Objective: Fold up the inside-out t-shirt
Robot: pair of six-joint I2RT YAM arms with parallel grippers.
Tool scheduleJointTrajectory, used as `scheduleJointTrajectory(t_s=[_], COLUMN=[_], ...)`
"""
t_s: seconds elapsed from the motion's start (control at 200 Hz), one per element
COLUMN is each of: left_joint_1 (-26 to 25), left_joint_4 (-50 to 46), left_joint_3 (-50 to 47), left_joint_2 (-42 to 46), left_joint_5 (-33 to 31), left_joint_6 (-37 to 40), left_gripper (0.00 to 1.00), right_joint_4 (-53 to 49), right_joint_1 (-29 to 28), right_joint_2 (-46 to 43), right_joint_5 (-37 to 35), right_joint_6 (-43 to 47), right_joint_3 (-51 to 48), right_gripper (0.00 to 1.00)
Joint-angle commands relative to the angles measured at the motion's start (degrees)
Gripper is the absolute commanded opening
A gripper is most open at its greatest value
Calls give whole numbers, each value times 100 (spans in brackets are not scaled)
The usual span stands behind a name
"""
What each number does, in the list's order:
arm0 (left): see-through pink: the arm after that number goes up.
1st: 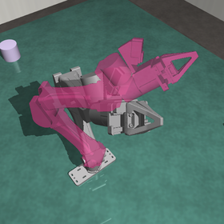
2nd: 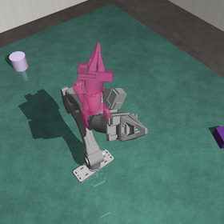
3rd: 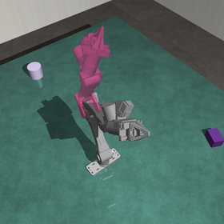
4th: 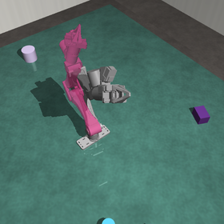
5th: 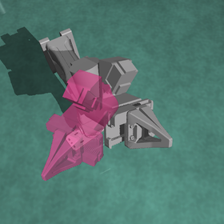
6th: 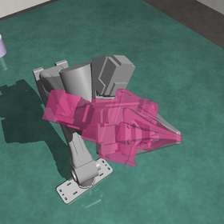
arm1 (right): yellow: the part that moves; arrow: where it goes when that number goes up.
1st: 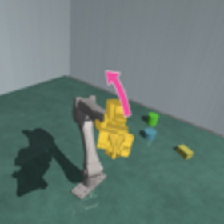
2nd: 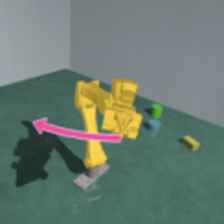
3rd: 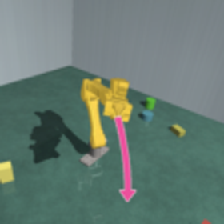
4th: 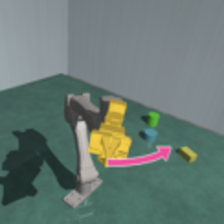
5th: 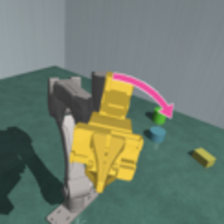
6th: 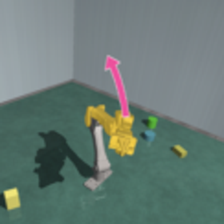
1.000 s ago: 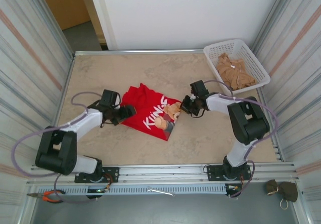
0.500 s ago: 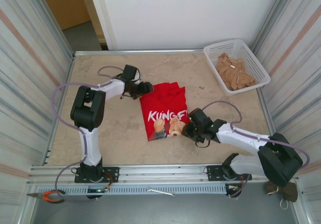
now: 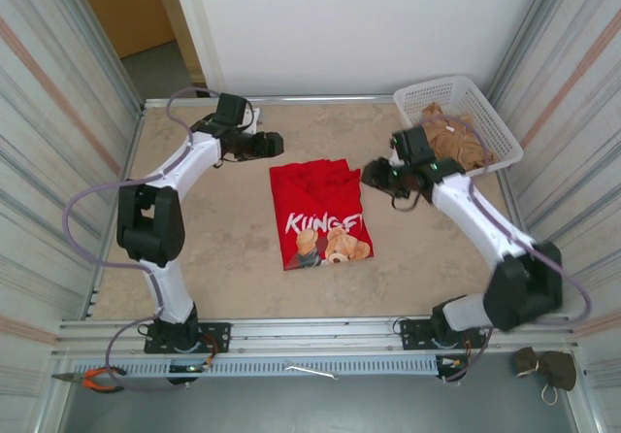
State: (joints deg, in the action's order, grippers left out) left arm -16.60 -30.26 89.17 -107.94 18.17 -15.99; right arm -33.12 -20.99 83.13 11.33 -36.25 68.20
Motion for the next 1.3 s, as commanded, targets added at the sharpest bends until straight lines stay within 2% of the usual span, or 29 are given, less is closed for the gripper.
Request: scheduleJointTrajectory(t_s=[0.0,0.155,0.276,0.421,0.867,0.937,1.077,1.293], left_joint_1=[-230,-426,-498,-475,-278,-274,-274,-192], left_joint_4=[-691,-849,-850,-718,-473,-455,-386,-127], left_joint_3=[273,495,493,377,221,198,70,-356], left_joint_2=[-340,-735,-868,-939,-1047,-1053,-1064,-966], left_joint_5=[-252,-534,-687,-748,-501,-464,-475,-476], left_joint_6=[727,969,1010,915,686,669,634,497], left_gripper=[71,71,71,69,67,67,66,61], right_joint_4=[-652,-940,-1146,-1195,-1442,-1439,-1402,-1332], right_joint_1=[-76,-211,-449,-633,-950,-954,-933,-908], right_joint_2=[1200,2393,2989,3423,4336,4395,4336,3973], right_joint_5=[308,333,4,-547,-1378,-1532,-1593,-1362], right_joint_6=[1516,2083,2385,2508,2943,2955,2938,2798], right_joint_3=[965,1950,2460,2797,3571,3649,3744,3856], right_gripper=[46,48,48,48,46,39,0,0])
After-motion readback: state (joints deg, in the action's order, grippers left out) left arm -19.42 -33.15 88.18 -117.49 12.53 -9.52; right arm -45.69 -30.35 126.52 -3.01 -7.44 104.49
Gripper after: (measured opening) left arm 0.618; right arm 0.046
